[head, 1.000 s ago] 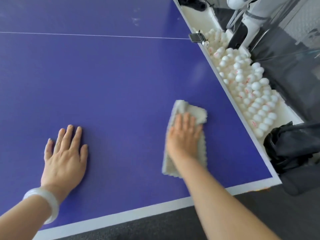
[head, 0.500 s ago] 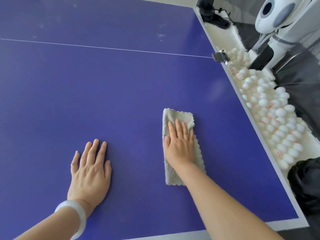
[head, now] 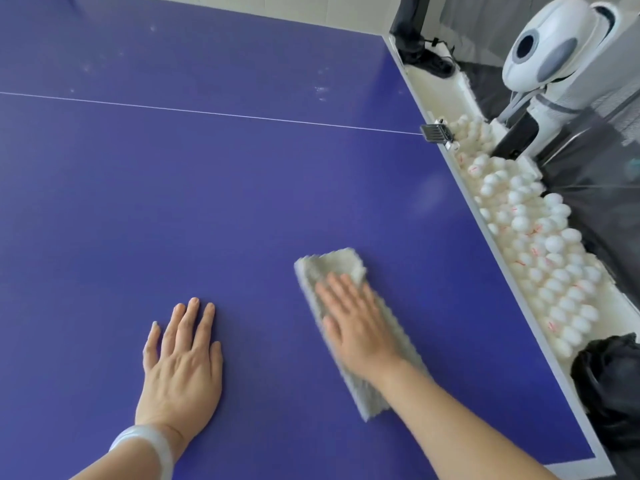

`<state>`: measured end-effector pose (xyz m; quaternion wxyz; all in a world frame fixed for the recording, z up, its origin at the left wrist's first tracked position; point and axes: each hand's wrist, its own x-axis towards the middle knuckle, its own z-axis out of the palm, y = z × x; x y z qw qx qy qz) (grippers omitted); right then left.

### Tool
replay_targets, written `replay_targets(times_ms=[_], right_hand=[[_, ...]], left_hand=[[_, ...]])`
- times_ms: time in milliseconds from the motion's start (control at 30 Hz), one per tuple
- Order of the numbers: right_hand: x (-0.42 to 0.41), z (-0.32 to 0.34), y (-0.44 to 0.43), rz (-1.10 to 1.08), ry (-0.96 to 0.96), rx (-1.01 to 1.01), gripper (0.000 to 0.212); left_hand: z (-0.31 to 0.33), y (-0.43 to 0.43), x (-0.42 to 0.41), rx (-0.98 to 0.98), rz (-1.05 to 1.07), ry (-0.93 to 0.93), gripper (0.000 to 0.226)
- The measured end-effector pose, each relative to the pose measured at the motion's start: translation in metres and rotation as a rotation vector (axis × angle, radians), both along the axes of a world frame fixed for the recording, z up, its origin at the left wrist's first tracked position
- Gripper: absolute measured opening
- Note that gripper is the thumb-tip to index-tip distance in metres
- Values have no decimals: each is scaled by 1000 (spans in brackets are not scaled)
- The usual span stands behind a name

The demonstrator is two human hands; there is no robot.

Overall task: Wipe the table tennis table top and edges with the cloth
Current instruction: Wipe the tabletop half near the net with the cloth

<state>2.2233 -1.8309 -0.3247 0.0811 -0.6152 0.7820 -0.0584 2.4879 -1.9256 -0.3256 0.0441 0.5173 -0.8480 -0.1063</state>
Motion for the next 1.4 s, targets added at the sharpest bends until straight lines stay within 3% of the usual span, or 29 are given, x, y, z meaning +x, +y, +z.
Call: replay_targets(times_ms=[67, 133, 200, 333, 433, 500, 567, 667, 767, 833, 900, 933, 1000, 1067, 1100, 1167, 1233, 1400], right_hand=[[-12, -3, -31, -308, 35, 34, 58], [-2, -5, -68, -463, 36, 52, 59], [29, -6, -101, -352, -1, 27, 59], [107, -4, -101, 105, -35, -7, 58], [102, -5, -44, 240, -34, -11, 61], [65, -5, -2, 213, -18, -32, 59], [15, -2, 34, 44, 41, -30, 60], [-51, 0, 68, -439, 67, 1, 59], [-49, 0, 61, -778, 39, -26, 53], [-13, 3, 41, -719, 27, -71, 53], [35, 5, 26, -373, 31, -94, 52], [61, 6, 23, -185, -28, -90, 52], [96, 16, 24, 45, -317, -77, 49], [103, 29, 34, -30, -675, -187, 44], [99, 34, 41, -156, -735, -281, 41], [85, 38, 57, -416, -598, -379, 34], [77, 37, 68, -548, -449, -286, 25], [95, 29, 73, -545, -380, -142, 20]], left_hand=[[1, 0, 1, -6, 0, -11, 67], [3, 0, 1, -13, -3, -25, 69], [5, 0, 0, -20, -7, -30, 70], [4, 0, 0, -16, -10, -27, 58], [2, 1, 1, -9, -17, 15, 55], [1, 2, 0, -19, -17, 45, 54], [1, 3, 0, -26, -11, 60, 54], [-1, 3, 0, -26, 3, 67, 54], [-3, 3, -1, -32, 11, 67, 54], [-3, 2, -1, -39, 13, 68, 54], [-2, 2, -1, -42, 18, 74, 54], [-2, 2, 0, -45, 19, 76, 54], [-2, 2, 2, -47, 15, 74, 54], [-1, 2, 3, -48, 12, 81, 53], [-1, 2, 3, -46, 9, 93, 53], [-1, 1, 3, -35, 0, 124, 52], [0, 1, 6, -15, -4, 173, 51], [9, 5, 10, 116, 93, 420, 43]])
